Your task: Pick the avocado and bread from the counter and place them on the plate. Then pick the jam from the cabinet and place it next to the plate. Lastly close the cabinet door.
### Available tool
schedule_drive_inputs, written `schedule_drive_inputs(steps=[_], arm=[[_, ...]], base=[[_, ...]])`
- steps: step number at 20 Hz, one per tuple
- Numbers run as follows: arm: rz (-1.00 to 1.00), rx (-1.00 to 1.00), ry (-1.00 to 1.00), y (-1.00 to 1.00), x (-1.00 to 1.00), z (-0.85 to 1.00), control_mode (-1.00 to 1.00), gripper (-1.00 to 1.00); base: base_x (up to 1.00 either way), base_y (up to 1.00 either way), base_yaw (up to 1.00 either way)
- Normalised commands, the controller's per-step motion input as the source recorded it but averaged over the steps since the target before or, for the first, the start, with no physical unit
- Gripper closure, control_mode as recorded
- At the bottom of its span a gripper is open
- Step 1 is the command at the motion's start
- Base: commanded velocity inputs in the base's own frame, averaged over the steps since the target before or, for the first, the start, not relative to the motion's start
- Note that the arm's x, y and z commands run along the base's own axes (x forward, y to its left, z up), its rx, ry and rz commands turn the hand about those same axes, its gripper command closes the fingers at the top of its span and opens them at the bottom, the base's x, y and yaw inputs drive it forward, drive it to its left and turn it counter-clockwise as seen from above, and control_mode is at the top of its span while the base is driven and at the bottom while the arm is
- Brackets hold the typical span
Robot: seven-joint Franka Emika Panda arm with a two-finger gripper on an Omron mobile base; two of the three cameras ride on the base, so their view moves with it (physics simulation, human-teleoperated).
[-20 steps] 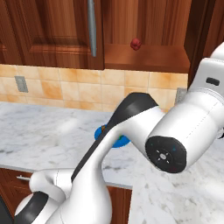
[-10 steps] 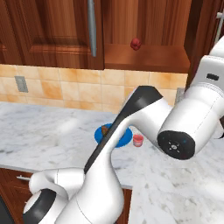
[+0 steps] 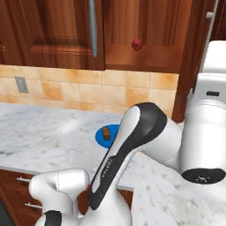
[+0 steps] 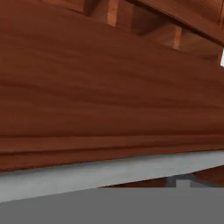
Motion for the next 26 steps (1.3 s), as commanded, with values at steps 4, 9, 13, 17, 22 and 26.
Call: schedule_drive_inputs(steps=[4,9,13,17,22,26], arm=[[0.36,-0.24,-0.1,0.42,-0.12,0.1,-1.0,-1.0],[0.18,-0.26,-0.08,0.47,-0.02,0.3,-1.0,-1.0],[0.0,-0.14,0.0,0.85,-0.63,-0.02,-1.0,-1.0],[-0.04,-0.03,0.0,0.99,-0.77,-0.23,-1.0,-1.0],[-0.09,-0.05,0.0,0.88,-0.06,-0.01,-1.0,-1.0],[-0.12,-0.08,0.0,0.47,0.18,0.03,-1.0,-1.0]], base=[[0.0,0.0,0.0],[0.0,0.0,0.0],[0.0,0.0,0.0],[0.0,0.0,0.0],[0.0,0.0,0.0],[0.0,0.0,0.0]])
